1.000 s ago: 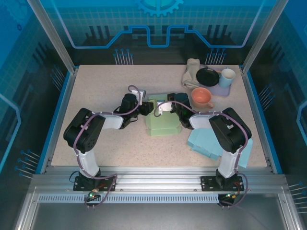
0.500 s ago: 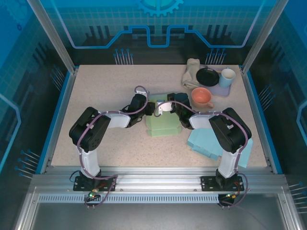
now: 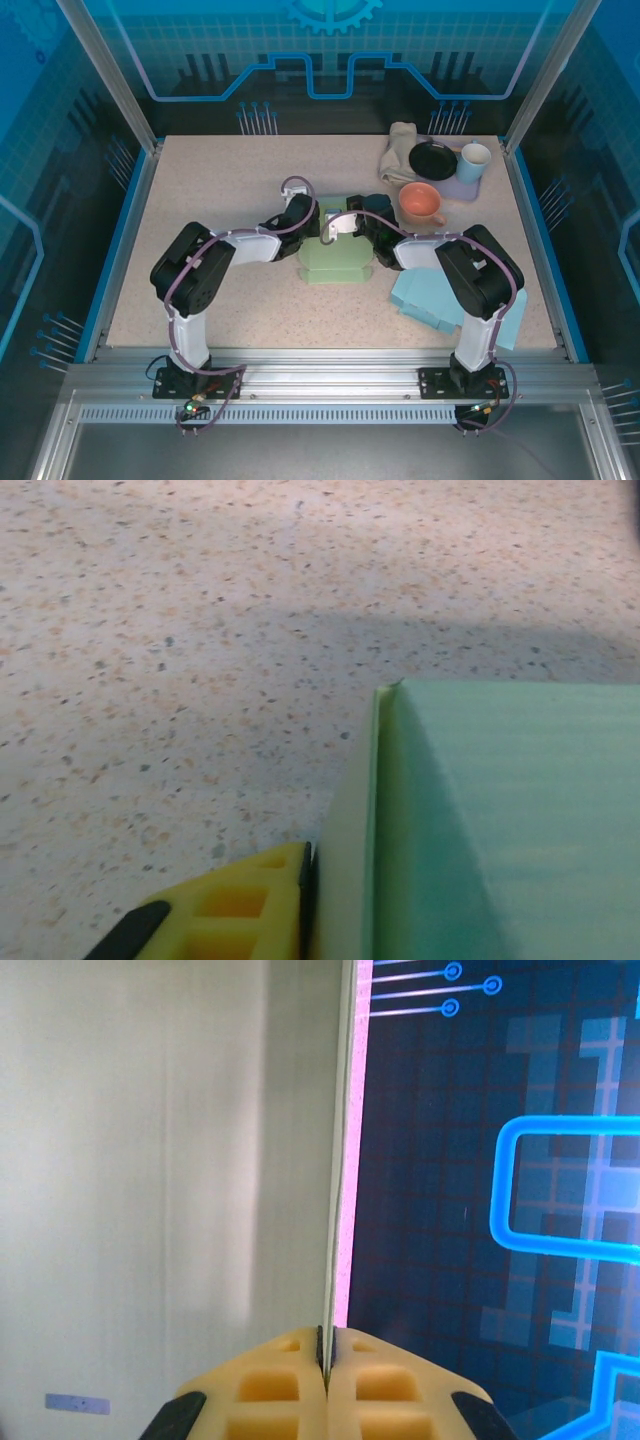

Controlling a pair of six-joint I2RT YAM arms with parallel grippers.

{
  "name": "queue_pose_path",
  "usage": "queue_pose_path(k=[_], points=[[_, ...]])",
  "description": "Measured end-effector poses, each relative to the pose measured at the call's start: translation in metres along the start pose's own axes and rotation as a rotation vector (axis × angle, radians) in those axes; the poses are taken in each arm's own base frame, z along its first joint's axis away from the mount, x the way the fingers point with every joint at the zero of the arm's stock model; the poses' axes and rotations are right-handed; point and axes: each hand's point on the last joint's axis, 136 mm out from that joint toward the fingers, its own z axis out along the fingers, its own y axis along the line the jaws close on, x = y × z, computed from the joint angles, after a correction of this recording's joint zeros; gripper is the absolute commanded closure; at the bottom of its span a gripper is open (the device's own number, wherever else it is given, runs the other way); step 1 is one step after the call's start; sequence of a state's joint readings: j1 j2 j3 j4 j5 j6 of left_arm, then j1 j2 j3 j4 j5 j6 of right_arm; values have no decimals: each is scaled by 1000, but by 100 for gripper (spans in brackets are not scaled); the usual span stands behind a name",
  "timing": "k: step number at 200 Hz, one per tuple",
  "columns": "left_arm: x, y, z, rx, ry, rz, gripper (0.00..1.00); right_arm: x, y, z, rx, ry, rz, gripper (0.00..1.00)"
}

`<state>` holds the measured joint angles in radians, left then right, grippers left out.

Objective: Fold the paper box

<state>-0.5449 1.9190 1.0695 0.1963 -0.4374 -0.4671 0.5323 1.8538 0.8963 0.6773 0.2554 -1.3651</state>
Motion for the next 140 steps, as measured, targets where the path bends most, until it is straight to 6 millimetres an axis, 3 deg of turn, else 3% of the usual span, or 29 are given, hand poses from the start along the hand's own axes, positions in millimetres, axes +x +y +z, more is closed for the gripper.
queue_pose_path(k=[64, 140], points=[[2, 13, -6, -175, -23, 43, 90, -12, 0, -1, 0, -46, 1, 100], [-10, 17, -10, -330, -106, 107, 89, -15, -3, -1, 10, -61, 22, 100]])
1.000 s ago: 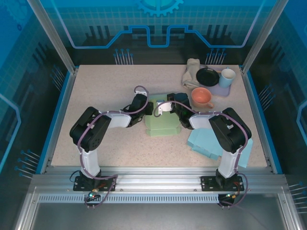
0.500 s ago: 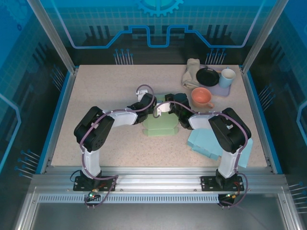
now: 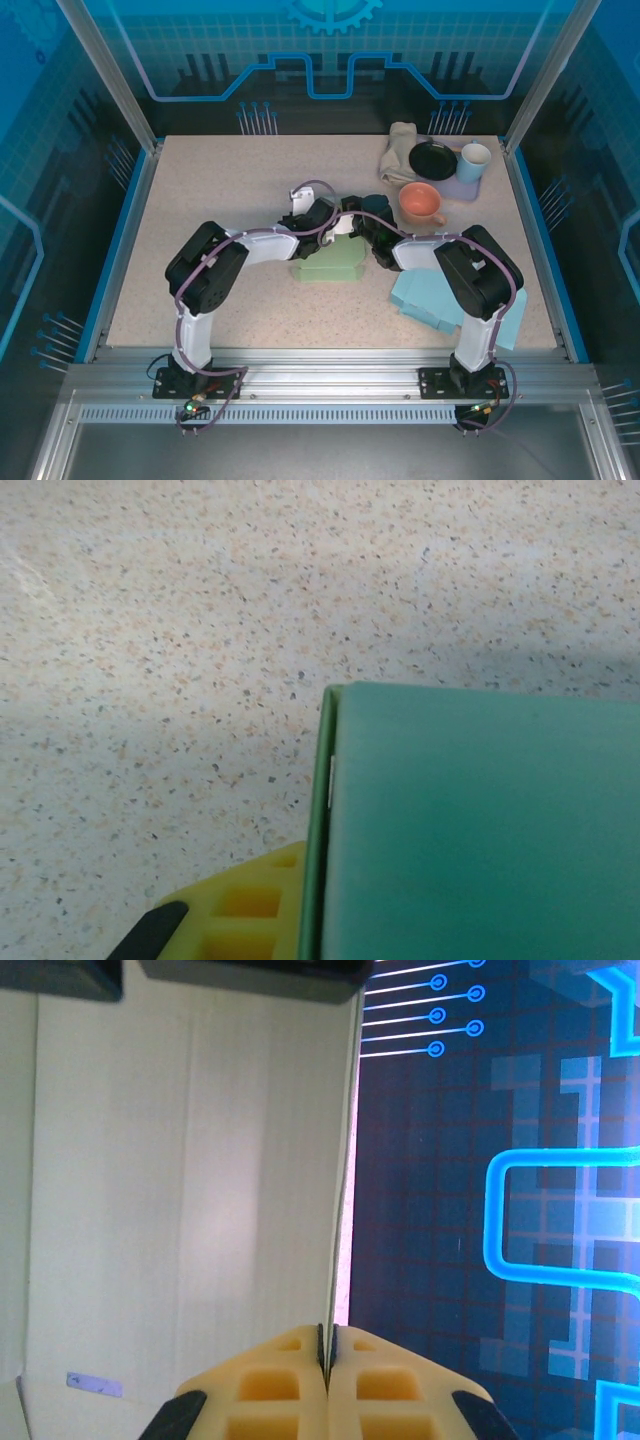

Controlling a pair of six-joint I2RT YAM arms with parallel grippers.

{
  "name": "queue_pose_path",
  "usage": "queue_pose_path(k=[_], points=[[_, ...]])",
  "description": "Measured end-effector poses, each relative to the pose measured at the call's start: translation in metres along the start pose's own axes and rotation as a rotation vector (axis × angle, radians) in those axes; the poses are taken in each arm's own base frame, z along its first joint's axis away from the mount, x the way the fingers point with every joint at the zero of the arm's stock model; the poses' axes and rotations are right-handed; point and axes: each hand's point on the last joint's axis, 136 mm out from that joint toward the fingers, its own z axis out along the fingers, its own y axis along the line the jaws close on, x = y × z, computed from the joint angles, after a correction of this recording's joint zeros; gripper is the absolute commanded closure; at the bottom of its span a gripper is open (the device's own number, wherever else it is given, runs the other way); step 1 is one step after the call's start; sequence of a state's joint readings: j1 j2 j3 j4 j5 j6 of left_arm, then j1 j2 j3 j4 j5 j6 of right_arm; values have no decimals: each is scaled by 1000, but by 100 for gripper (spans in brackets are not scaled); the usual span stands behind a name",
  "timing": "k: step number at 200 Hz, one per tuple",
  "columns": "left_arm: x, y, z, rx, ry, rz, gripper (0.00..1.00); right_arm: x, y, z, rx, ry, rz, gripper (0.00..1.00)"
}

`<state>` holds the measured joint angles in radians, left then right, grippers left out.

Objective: Fold the paper box

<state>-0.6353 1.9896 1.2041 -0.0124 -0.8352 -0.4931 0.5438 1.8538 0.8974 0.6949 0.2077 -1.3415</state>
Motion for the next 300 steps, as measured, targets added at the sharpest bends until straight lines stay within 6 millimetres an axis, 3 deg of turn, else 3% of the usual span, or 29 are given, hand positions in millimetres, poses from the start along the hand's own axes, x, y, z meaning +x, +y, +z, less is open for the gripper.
queue_pose_path(k=[61, 131, 175, 240, 300], points=[[-4, 1, 1, -10, -20, 33, 82, 1, -1, 0, 4, 1, 11, 100], [6, -4, 11, 101, 21, 21, 75, 1, 1, 0, -5, 4, 17, 100], [8, -1, 6, 167, 40, 14, 60, 5, 1, 0, -5, 11, 21, 100], [16, 2, -1, 229, 70, 3, 47, 8, 3, 1, -15, 18, 29, 100], [16, -2, -11, 303, 84, -8, 44, 16, 8, 0, -36, 44, 36, 100]])
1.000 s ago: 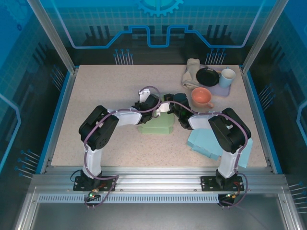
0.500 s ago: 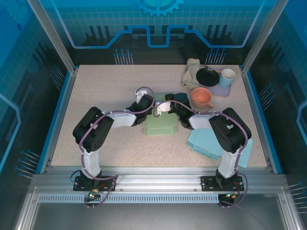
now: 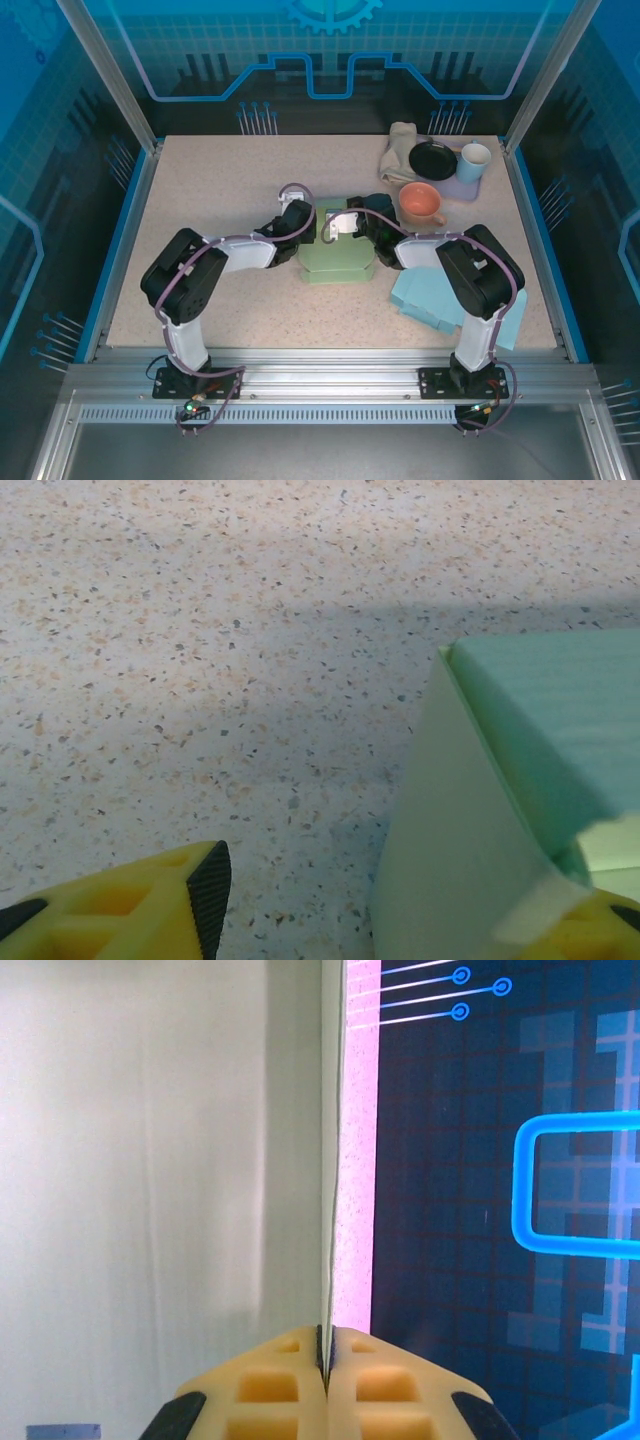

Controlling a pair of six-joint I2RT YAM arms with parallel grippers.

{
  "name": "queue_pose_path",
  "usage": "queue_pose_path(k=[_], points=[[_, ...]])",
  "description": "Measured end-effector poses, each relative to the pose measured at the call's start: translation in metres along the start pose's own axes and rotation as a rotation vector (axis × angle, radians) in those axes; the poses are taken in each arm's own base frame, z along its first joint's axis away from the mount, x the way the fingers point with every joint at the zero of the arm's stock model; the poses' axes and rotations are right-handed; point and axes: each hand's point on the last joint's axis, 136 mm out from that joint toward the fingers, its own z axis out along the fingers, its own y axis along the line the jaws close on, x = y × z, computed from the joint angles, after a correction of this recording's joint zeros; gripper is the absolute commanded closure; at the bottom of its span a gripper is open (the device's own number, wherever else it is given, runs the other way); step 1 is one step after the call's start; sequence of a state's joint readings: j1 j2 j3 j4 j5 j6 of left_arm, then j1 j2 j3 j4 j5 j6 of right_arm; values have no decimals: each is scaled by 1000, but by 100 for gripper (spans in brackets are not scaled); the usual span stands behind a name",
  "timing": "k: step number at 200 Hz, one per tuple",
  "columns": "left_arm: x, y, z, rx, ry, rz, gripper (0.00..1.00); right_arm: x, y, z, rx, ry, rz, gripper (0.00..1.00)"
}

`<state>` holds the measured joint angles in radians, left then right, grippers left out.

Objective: Fold the paper box

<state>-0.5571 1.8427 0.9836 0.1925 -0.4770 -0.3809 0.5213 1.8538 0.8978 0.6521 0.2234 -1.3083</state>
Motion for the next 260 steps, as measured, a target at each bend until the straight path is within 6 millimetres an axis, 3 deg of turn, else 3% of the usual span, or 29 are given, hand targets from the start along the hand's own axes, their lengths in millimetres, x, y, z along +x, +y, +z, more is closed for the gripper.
queue_pose_path(k=[47, 78, 102, 139, 160, 182, 216, 244, 260], points=[[0, -9, 0, 49, 4, 16, 48, 6, 2, 0, -8, 20, 5, 100], [0, -14, -1, 75, 5, 22, 79, 5, 3, 0, -12, 15, 11, 100], [0, -20, -1, 99, 1, 37, 92, 4, 4, 0, -16, 12, 23, 100], [0, -20, -1, 90, -7, 43, 90, 4, 3, -1, -27, 14, 48, 92], [-1, -18, 0, 68, -19, 45, 90, 3, 1, -5, -37, 8, 76, 78], [-4, -11, 1, 31, -34, 44, 90, 2, -6, -14, -54, -2, 119, 73], [-8, -4, 1, -7, -58, 49, 90, 0, -34, -37, -33, -33, 208, 62], [-4, 2, 1, -25, -72, 67, 90, 0, -60, -57, -13, -58, 363, 63], [-4, 4, 1, -29, -92, 74, 90, 1, -83, -66, 9, -55, 536, 63]])
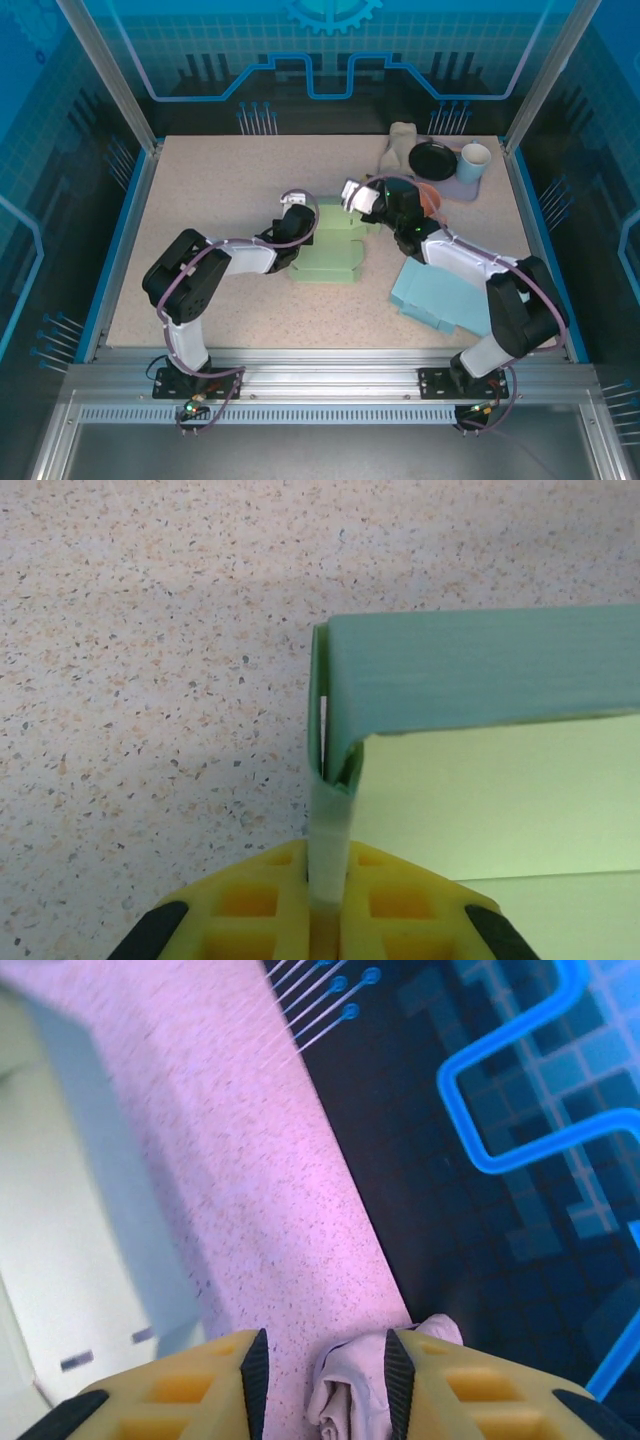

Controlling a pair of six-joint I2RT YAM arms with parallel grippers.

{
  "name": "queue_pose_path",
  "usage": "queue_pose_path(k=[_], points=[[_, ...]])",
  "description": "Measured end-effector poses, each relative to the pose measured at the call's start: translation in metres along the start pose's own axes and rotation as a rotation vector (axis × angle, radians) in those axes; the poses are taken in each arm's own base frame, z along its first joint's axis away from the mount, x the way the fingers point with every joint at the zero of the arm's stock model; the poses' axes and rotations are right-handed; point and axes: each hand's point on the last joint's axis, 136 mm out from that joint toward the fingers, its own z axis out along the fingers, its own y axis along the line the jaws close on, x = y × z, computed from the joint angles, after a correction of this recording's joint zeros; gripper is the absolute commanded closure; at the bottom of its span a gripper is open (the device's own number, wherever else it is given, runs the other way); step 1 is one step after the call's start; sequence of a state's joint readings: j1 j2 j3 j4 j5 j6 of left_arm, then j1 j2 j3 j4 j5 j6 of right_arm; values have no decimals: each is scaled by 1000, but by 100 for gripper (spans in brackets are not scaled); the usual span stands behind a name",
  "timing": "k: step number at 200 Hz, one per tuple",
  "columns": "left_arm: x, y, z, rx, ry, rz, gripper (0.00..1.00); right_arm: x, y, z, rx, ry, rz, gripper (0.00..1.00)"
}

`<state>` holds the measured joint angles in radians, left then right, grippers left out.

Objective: Fold the paper box

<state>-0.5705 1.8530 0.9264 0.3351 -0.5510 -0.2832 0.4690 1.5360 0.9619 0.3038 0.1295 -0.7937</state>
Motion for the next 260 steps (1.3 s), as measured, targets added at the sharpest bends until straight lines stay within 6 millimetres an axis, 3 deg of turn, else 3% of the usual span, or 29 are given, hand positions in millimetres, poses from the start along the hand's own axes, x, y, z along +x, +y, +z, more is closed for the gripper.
queue_pose_path(k=[31, 47, 72, 101, 141, 170, 224, 260], points=[[3, 5, -3, -4, -30, 5, 90, -17, -47, -11, 68, 41, 465, 55], [3, 9, -5, -9, -47, 4, 90, -13, -60, -17, 89, 58, 746, 50], [5, 12, -6, -17, -75, 0, 90, 11, -50, -17, 49, 94, 1084, 44], [5, 12, -6, -27, -89, 12, 92, 33, -7, -1, -73, 179, 1341, 43], [2, 5, 1, -57, -126, 31, 93, 42, 55, 28, -245, 302, 1462, 43], [2, -4, 0, -60, -138, 55, 92, 37, 79, 36, -297, 338, 1470, 43], [2, -4, 0, -62, -142, 70, 92, 31, 80, 42, -317, 312, 1489, 43], [1, -3, 0, -68, -143, 70, 92, 17, 68, 44, -371, 227, 1537, 43]])
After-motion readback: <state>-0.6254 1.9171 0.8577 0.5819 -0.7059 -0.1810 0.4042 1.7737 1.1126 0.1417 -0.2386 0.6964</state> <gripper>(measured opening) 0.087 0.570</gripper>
